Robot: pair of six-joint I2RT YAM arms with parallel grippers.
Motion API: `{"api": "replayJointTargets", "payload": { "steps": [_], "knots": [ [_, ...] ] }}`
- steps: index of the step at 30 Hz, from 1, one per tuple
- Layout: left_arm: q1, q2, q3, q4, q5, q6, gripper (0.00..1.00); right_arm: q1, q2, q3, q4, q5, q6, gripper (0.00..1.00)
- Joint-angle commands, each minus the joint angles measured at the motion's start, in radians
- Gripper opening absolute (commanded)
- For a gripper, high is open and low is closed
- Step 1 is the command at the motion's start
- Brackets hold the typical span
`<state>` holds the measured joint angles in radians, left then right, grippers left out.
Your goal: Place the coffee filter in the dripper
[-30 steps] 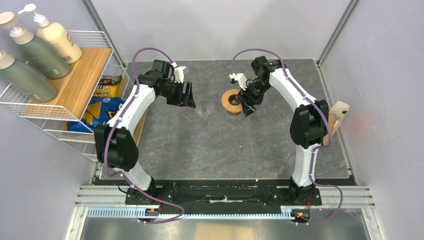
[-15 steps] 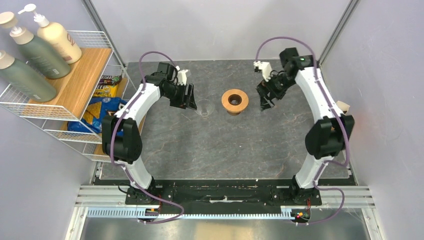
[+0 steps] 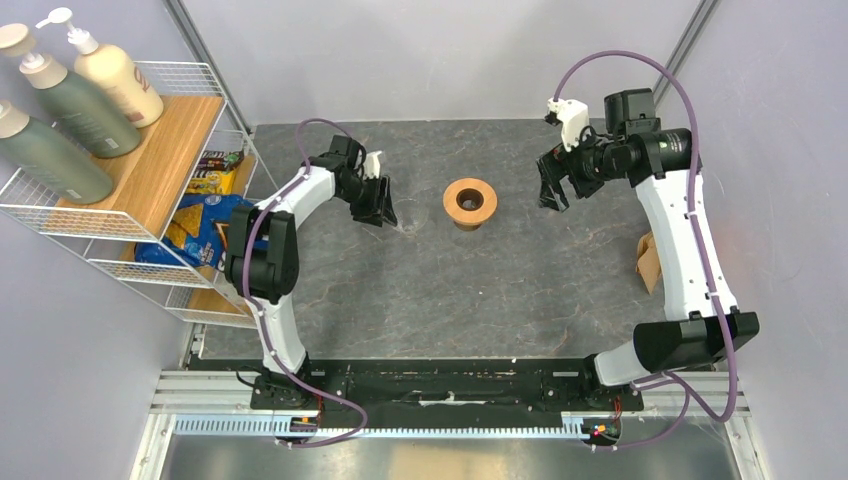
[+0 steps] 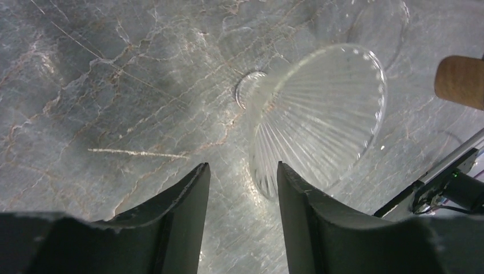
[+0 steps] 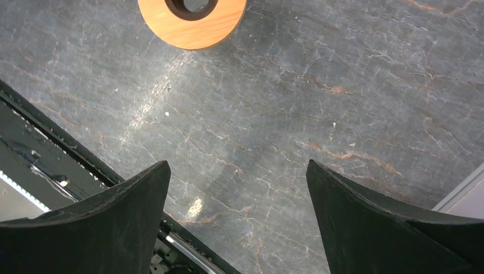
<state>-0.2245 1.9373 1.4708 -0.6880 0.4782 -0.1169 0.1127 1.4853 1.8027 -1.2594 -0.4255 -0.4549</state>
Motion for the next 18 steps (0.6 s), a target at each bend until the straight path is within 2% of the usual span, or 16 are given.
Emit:
{"api": "replayJointTargets", "payload": {
  "steps": [1,4,9,14,18],
  "knots": [
    [-0.004,0.030,0.038,0.081,0.020,-0.073,0.52,-0.005,-0.032,-0.006,0.056,0.031,0.100,0.97],
    [-0.004,0.035,0.048,0.095,0.018,-0.102,0.41,-0.006,-0.044,-0.009,0.055,0.033,0.121,0.97],
    [-0.004,-0.014,0.105,0.043,0.013,-0.157,0.03,-0.006,-0.050,0.005,0.059,0.029,0.174,0.97],
    [-0.007,-0.096,0.259,-0.145,0.026,-0.179,0.02,-0.005,-0.052,0.025,0.054,-0.007,0.240,0.97],
    [-0.033,-0.144,0.414,-0.280,0.020,-0.136,0.02,-0.006,-0.076,-0.018,0.099,-0.023,0.292,0.97]
  ]
}}
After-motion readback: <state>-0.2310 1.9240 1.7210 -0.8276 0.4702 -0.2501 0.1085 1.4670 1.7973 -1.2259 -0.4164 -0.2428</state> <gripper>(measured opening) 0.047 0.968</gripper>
